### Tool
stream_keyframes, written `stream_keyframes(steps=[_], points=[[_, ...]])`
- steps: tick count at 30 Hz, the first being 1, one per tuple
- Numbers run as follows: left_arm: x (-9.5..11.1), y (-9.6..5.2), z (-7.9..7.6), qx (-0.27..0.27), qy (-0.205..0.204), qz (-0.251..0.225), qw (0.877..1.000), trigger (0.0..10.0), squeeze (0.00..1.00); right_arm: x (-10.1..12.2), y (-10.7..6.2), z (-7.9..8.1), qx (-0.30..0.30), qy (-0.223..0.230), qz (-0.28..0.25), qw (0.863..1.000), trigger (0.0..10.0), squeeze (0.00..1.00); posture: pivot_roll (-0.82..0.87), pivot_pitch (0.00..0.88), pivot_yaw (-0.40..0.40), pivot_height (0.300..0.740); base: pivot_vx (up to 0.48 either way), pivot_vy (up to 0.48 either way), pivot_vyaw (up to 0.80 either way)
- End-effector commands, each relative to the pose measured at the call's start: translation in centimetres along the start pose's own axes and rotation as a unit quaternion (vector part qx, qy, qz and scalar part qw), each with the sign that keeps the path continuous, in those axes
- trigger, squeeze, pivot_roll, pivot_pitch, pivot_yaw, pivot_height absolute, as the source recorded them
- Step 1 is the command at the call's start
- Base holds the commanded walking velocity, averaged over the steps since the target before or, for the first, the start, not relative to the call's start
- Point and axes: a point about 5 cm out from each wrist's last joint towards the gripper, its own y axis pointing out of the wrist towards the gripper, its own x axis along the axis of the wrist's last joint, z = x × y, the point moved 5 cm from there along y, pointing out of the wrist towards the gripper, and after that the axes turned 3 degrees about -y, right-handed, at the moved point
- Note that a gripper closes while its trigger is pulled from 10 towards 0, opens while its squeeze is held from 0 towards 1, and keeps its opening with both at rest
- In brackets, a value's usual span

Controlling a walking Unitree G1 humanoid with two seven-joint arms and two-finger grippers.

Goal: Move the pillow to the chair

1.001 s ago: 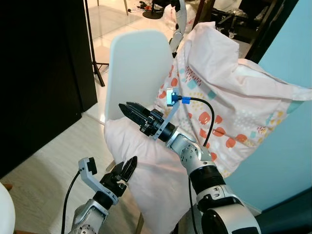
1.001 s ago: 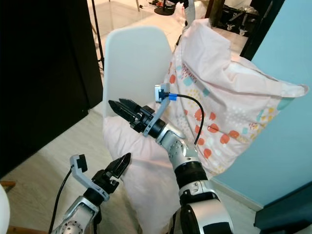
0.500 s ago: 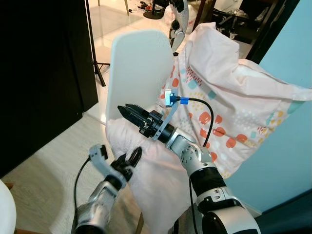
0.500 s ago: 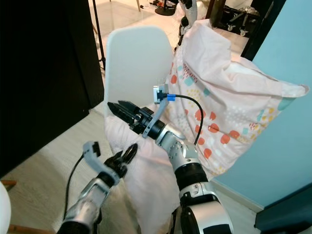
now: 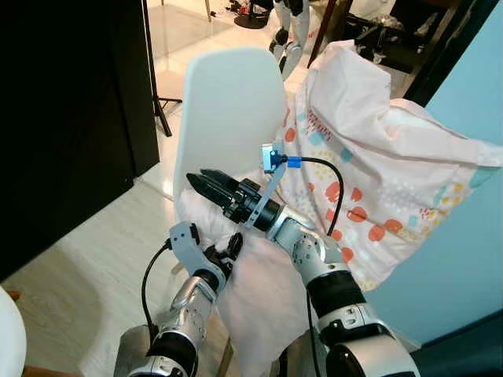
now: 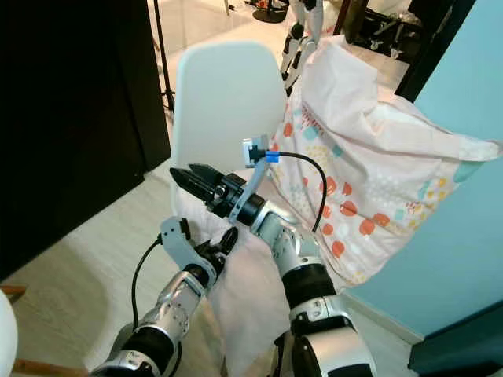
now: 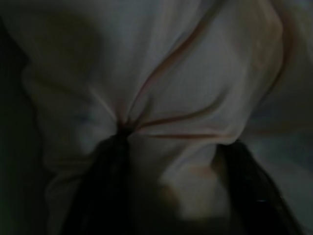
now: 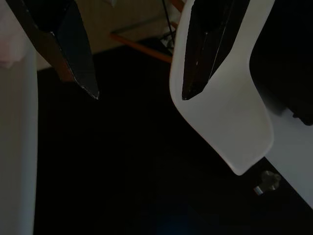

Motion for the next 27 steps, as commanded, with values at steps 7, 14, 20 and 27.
stream_keyframes(steps=[7, 14, 20, 27], points=[[-1.9, 0.1, 0.1, 0.030, -0.006, 0.028, 0.999, 0.0, 0.00, 0.1, 0.0, 0.0, -0.005, -0.003, 0.003, 1.000, 10.0, 0.00, -0.03, 0.139, -0.187, 0.553, 0.000, 0.000, 0.00], [0.5, -1.2, 5.1, 0.140, 0.002, -0.020, 0.990, 0.0, 0.00, -0.4, -0.1, -0.2, -0.015, -0.001, 0.006, 1.000, 10.0, 0.00, -0.02, 0.138, -0.180, 0.553, 0.000, 0.000, 0.00], [5.3, -3.4, 8.8, 0.193, 0.001, -0.134, 0.972, 0.0, 0.00, -0.4, -0.1, -0.3, -0.020, 0.000, 0.003, 1.000, 10.0, 0.00, -0.01, 0.137, -0.178, 0.553, 0.000, 0.000, 0.00], [11.0, -6.4, 9.8, 0.195, 0.027, -0.264, 0.944, 0.0, 0.00, -0.6, 0.0, -0.3, -0.019, 0.004, 0.003, 1.000, 10.0, 0.00, 0.00, 0.145, -0.175, 0.553, 0.000, 0.000, 0.00]])
